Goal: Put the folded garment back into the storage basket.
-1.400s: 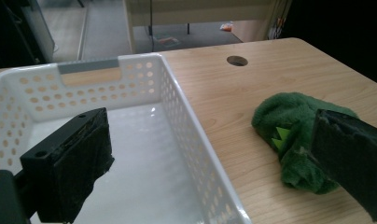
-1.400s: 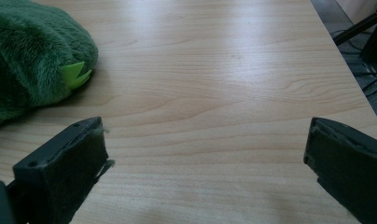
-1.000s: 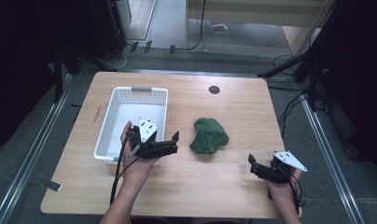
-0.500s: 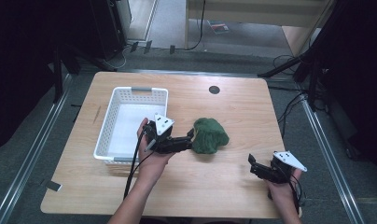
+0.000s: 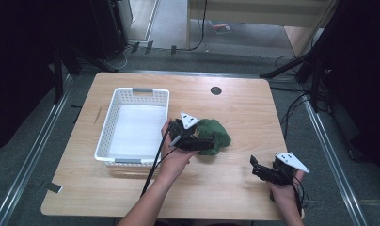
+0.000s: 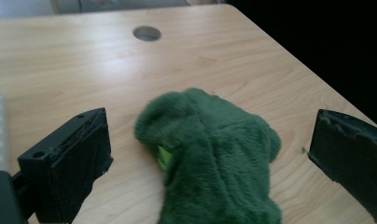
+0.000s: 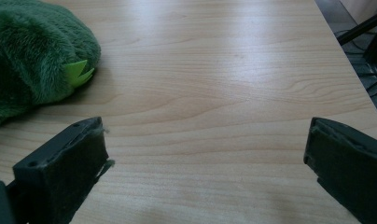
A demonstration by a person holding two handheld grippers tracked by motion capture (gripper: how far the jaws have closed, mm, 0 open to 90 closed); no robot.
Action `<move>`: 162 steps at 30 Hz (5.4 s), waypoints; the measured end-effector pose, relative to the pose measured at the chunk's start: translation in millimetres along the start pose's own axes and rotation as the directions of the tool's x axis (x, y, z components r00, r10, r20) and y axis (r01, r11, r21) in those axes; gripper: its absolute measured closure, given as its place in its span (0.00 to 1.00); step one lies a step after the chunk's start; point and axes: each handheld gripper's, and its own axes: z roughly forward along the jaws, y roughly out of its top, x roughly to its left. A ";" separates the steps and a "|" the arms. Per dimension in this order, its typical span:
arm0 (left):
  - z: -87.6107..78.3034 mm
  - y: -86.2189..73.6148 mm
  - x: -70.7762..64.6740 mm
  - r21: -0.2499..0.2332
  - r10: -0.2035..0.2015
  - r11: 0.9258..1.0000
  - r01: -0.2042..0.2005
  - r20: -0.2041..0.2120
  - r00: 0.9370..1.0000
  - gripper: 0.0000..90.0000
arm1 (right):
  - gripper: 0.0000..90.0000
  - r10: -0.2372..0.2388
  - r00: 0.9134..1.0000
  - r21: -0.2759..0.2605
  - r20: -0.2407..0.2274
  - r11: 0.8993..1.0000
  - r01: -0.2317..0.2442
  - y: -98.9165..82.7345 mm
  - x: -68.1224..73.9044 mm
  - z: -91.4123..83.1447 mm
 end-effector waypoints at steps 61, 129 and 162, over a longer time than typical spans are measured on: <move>100.9 -38.0 -28.2 0.289 0.118 0.955 -0.062 -0.182 0.976 0.07 | 0.00 -0.008 1.000 0.018 -0.004 1.000 0.008 0.4 0.9 1.4; -79.8 48.1 84.6 0.001 0.031 0.999 -0.032 -0.269 0.963 0.24 | 0.00 -0.010 1.000 0.029 0.001 1.000 0.010 0.9 0.8 2.8; -37.3 5.9 174.6 0.070 -0.033 0.996 0.063 -0.368 0.929 0.21 | 0.00 -0.006 1.000 0.031 0.002 0.999 0.006 0.8 0.8 2.6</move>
